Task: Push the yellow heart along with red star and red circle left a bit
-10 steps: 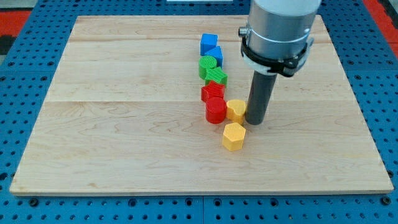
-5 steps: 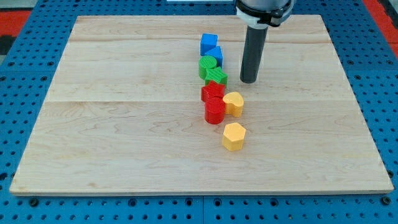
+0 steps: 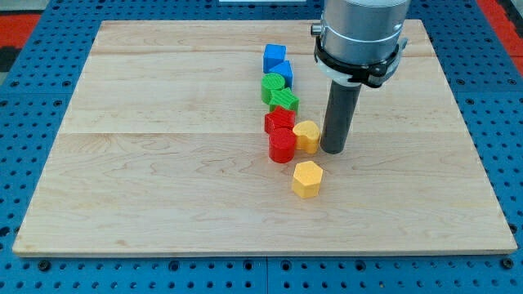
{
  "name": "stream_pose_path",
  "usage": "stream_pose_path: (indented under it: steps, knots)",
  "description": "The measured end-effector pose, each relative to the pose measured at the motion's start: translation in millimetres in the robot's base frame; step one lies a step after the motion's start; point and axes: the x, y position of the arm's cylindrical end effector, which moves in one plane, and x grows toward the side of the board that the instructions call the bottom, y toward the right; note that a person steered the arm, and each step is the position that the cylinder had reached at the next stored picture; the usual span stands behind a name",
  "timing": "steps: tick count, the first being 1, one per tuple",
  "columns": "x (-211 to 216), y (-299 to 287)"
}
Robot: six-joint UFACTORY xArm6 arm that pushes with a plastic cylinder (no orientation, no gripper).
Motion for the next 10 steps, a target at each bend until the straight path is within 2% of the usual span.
stream_pose_path:
  steps: [2, 3, 5, 8, 9, 10]
  knots:
    - [-87.2, 0.0]
    - [-96.9, 0.0]
    - [-86.9, -0.6]
    - [-31.4, -0.6]
    - [-24.6, -0.6]
    - [-51.9, -0.6]
